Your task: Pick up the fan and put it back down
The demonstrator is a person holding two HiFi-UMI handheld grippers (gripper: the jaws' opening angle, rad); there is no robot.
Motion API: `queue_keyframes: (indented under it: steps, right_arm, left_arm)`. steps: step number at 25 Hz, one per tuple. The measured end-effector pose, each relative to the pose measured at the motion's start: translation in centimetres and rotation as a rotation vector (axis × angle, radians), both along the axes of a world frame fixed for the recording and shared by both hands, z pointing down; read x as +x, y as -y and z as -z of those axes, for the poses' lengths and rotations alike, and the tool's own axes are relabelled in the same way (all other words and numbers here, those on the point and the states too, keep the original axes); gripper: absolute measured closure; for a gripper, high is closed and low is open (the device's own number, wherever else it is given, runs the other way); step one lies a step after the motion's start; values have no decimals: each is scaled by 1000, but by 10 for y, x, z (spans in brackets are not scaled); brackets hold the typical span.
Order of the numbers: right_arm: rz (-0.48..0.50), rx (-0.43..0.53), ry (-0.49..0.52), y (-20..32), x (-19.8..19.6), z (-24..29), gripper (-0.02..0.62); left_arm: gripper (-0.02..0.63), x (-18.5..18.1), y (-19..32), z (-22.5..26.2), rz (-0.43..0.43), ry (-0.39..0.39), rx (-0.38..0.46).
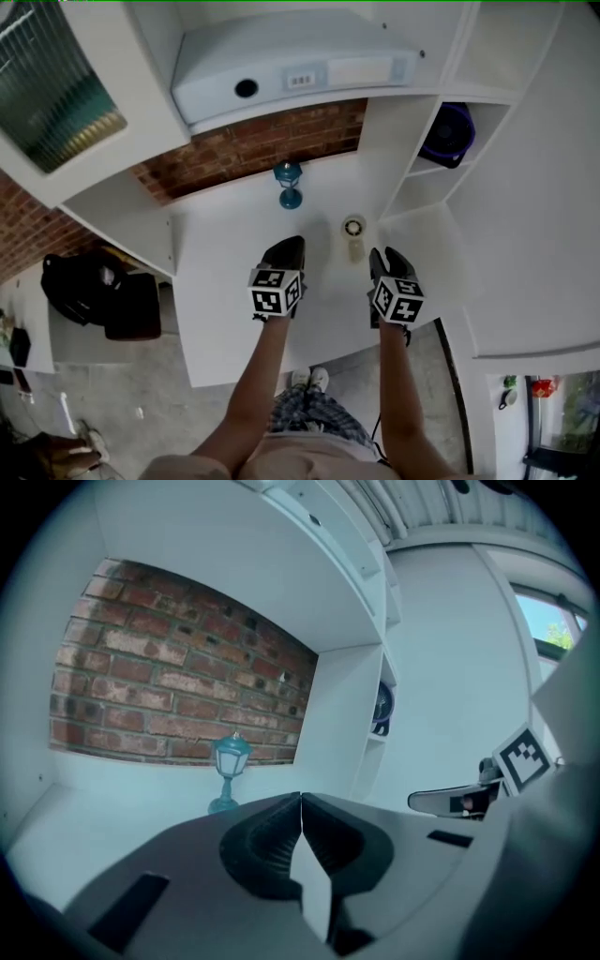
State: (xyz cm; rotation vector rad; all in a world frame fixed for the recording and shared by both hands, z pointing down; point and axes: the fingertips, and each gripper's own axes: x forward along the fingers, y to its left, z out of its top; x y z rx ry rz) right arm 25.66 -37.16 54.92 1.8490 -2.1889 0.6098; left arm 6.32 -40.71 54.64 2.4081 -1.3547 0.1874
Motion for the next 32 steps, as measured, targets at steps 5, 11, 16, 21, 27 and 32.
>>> queue_keyframes:
  steps: [5, 11, 16, 21, 27, 32]
  right_arm:
    - [-6, 141, -32, -34, 9, 54, 494]
    - [-54, 270, -39, -78, 23, 110, 574]
    - [-111, 351, -41, -107, 34, 137, 578]
    - [-137, 388, -59, -127, 49, 145, 578]
    - [-155, 418, -67, -133, 57, 152, 581]
    - [-143, 412, -89, -131, 53, 151, 581]
  left_arm:
    - [578, -10, -28, 49, -20, -30, 73]
    - [578, -19, -60, 78, -47, -39, 112]
    - [578, -32, -79, 87, -41, -42, 133]
    - [578, -36, -88, 102, -34, -53, 178]
    - [578, -41, -91, 116, -24, -62, 233]
    - [578, -40, -91, 115, -28, -59, 225]
